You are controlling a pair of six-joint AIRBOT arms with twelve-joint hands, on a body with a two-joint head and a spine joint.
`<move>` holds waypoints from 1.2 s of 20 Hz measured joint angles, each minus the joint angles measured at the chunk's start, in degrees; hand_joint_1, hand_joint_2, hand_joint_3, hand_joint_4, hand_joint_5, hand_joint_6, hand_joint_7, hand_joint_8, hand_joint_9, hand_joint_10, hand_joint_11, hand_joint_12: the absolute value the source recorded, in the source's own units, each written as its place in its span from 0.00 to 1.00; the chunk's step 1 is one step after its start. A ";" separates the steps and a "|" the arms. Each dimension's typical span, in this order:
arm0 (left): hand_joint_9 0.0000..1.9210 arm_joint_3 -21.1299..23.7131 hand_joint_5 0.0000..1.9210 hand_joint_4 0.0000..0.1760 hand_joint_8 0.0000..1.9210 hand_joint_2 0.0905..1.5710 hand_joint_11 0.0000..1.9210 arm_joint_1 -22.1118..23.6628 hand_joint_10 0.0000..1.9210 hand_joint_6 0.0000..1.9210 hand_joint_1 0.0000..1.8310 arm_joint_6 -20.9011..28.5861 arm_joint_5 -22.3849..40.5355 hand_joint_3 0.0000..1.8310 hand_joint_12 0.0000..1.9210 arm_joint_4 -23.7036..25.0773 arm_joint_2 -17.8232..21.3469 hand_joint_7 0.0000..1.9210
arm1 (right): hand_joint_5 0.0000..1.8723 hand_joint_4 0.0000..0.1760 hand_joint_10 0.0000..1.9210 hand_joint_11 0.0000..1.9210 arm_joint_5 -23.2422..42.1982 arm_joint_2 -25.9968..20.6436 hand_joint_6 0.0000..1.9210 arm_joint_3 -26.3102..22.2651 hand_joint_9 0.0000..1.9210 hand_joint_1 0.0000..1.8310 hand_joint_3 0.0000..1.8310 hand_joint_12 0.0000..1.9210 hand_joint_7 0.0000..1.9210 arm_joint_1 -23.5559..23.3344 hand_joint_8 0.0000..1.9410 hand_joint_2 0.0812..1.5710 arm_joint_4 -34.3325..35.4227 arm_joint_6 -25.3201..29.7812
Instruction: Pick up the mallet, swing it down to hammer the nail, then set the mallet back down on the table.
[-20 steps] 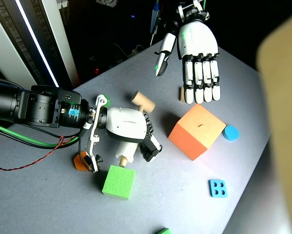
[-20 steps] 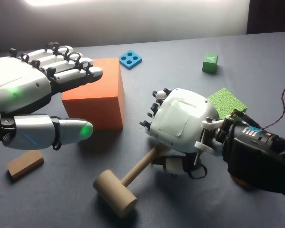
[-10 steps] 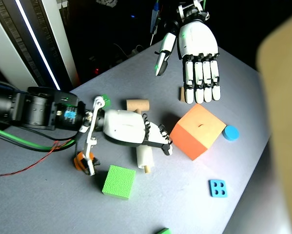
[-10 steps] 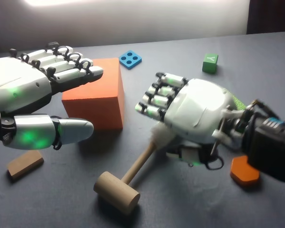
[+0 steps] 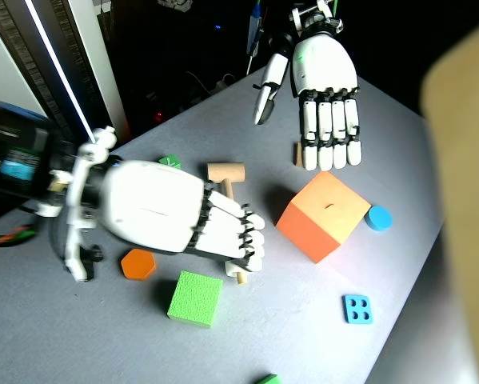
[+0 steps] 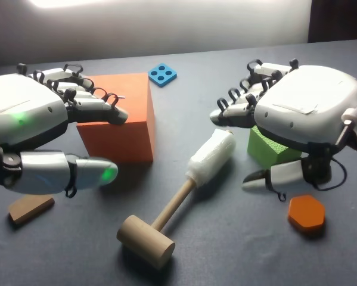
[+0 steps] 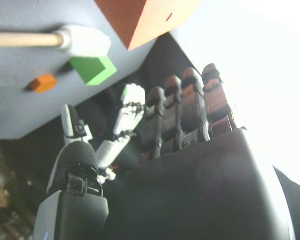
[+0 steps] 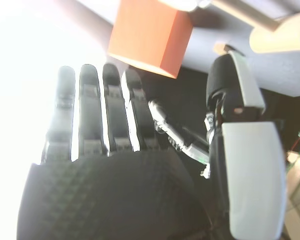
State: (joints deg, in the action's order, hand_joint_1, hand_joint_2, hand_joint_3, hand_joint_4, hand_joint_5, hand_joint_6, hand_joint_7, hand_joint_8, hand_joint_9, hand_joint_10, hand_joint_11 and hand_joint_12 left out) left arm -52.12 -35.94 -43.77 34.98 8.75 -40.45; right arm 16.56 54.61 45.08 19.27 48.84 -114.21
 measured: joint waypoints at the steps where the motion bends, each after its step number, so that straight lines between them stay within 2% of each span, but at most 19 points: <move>1: 0.04 0.00 0.06 0.00 1.00 0.76 0.01 0.00 1.00 1.00 0.14 0.02 0.04 0.00 1.00 0.00 0.00 0.01 | 0.02 0.00 0.90 0.00 -2.05 -1.03 0.79 -0.74 0.05 0.31 0.00 0.91 0.01 -1.07 0.90 0.61 1.81 -0.42; 2: 0.04 0.00 0.05 0.00 1.00 0.77 0.04 0.00 1.00 1.00 0.13 0.02 0.15 0.00 1.00 -0.35 0.00 0.01 | 0.00 0.00 0.98 0.06 -3.13 -1.81 0.96 -1.33 0.05 0.30 0.00 0.98 0.00 -1.66 0.98 0.60 1.90 -0.59; 4: 0.35 0.00 0.40 0.00 1.00 0.82 0.25 0.00 1.00 1.00 0.09 0.02 0.11 0.01 1.00 -0.35 0.00 0.44 | 0.06 0.37 1.00 0.19 -3.37 -2.91 1.00 -2.12 0.08 0.26 0.00 1.00 0.01 -1.95 1.00 0.60 1.77 -1.14; 5: 0.66 0.00 0.62 0.00 1.00 0.79 0.54 0.00 1.00 1.00 0.18 0.00 0.31 0.00 1.00 -0.22 0.00 0.68 | 0.20 0.24 1.00 0.32 -3.32 -3.17 1.00 -2.21 0.22 0.23 0.00 1.00 0.17 -1.95 1.00 0.62 1.81 -1.20; 6: 0.79 0.04 0.74 0.00 1.00 0.77 0.71 0.00 1.00 1.00 0.16 0.09 0.39 0.00 1.00 -0.33 0.00 0.80 | 0.32 0.22 1.00 0.48 -3.28 -3.21 1.00 -2.21 0.39 0.22 0.00 1.00 0.34 -1.92 1.00 0.63 1.95 -1.20; 7: 0.83 0.04 0.75 0.00 1.00 0.76 0.79 0.00 1.00 1.00 0.09 0.07 0.26 0.00 1.00 -0.15 0.00 0.81 | 0.56 0.32 1.00 0.69 -3.13 -3.21 1.00 -2.23 0.63 0.20 0.00 1.00 0.60 -1.70 1.00 0.64 1.90 -1.20; 8: 0.83 0.07 0.74 0.80 1.00 0.75 0.78 0.00 1.00 1.00 0.07 0.07 0.13 0.00 1.00 -0.09 0.00 0.80 | 0.70 0.00 1.00 0.78 -2.91 -3.17 1.00 -2.27 0.75 0.16 0.00 1.00 0.73 -1.20 1.00 0.64 1.90 -1.18; 9: 0.82 0.04 0.72 0.96 1.00 0.75 0.79 0.00 1.00 1.00 0.04 0.07 0.13 0.00 1.00 0.11 0.00 0.79 | 0.81 0.00 1.00 0.83 -2.73 -3.04 1.00 -2.25 0.83 0.13 0.00 1.00 0.82 -0.70 1.00 0.64 1.97 -1.22; 10: 0.82 0.07 0.72 0.99 1.00 0.75 0.81 0.00 1.00 1.00 0.05 0.04 0.15 0.00 1.00 0.28 0.00 0.78 | 0.86 0.00 1.00 0.85 -2.86 -2.82 1.00 -2.27 0.86 0.08 0.00 1.00 0.87 -0.39 1.00 0.64 2.16 -1.42; 12: 0.86 0.52 0.74 1.00 1.00 0.83 0.87 0.00 1.00 1.00 0.17 0.11 0.17 0.01 1.00 0.35 -0.04 0.82 | 0.87 0.00 1.00 0.87 -2.29 -2.73 1.00 -2.38 0.89 0.09 0.01 1.00 0.89 -0.39 1.00 0.69 1.99 -1.51; 13: 0.86 0.72 0.74 1.00 1.00 0.83 0.87 0.09 1.00 1.00 0.17 0.17 0.13 0.01 1.00 0.61 -0.28 0.82 | 0.87 0.00 1.00 0.87 -1.84 -2.73 1.00 -2.38 0.89 0.09 0.01 1.00 0.89 -0.42 1.00 0.69 2.01 -1.51; 14: 0.87 0.72 0.73 1.00 1.00 0.84 0.89 0.13 1.00 1.00 0.33 0.17 -0.02 0.00 1.00 0.72 -0.59 0.83 | 0.87 0.00 1.00 0.88 -1.77 -2.73 1.00 -2.38 0.90 0.13 0.01 1.00 0.89 -0.39 1.00 0.76 2.05 -1.55; 15: 0.87 0.74 0.73 1.00 1.00 0.84 0.89 1.01 1.00 1.00 0.33 0.35 -0.79 0.00 1.00 0.68 -1.07 0.83 | 0.87 0.00 1.00 0.88 -1.73 -2.73 1.00 -2.38 0.90 0.13 0.01 1.00 0.89 -0.39 1.00 0.76 2.03 -1.55; 16: 0.89 0.72 0.75 1.00 1.00 0.86 0.93 1.95 1.00 1.00 0.58 0.13 -0.76 0.00 1.00 0.81 -1.40 0.85 | 0.84 0.00 1.00 0.91 -1.68 -2.67 1.00 -2.38 0.91 0.38 0.02 1.00 0.89 -0.39 1.00 0.85 2.01 -1.60; 17: 0.89 0.72 0.75 1.00 1.00 0.86 0.93 2.58 1.00 1.00 0.58 0.20 -0.72 0.00 1.00 0.57 -1.60 0.85 | 0.84 0.00 1.00 0.91 -1.55 -2.58 1.00 -2.38 0.91 0.38 0.02 1.00 0.89 -0.39 1.00 0.85 2.05 -1.84; 18: 0.85 0.70 0.78 1.00 1.00 0.92 0.88 3.43 1.00 1.00 0.62 0.28 -0.70 0.01 1.00 0.48 -1.84 0.83 | 0.81 0.15 1.00 0.89 -1.51 -2.56 1.00 -2.38 0.90 0.48 0.01 1.00 0.87 -0.39 1.00 0.92 2.16 -1.99; 20: 0.88 0.70 0.79 1.00 1.00 0.91 0.90 4.28 1.00 1.00 0.65 0.15 -0.79 0.00 1.00 0.42 -2.64 0.84 | 0.81 0.22 1.00 0.87 -0.90 -2.58 1.00 -2.38 0.89 0.51 0.00 1.00 0.87 -0.39 1.00 0.91 2.16 -2.82; 21: 0.87 0.72 0.79 1.00 1.00 0.90 0.89 4.28 1.00 1.00 0.64 0.15 -0.85 0.00 1.00 0.46 -3.04 0.84 | 0.82 0.00 1.00 0.86 -0.68 -2.56 1.00 -2.38 0.88 0.51 0.00 1.00 0.86 -0.39 1.00 0.91 2.16 -2.82; 24: 0.87 0.70 0.79 1.00 1.00 0.89 0.87 4.26 1.00 1.00 0.62 0.15 -1.14 0.00 1.00 0.46 -3.04 0.85 | 0.82 0.00 1.00 0.83 -0.42 -2.58 1.00 -2.38 0.87 0.51 0.00 1.00 0.86 -0.39 1.00 0.90 2.16 -3.08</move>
State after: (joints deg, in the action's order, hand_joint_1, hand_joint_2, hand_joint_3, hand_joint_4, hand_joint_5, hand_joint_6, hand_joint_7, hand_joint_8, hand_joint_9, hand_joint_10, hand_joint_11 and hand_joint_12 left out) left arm -51.42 -31.68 -43.62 33.85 9.21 -43.48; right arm 16.14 52.03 42.70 18.87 51.00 -117.30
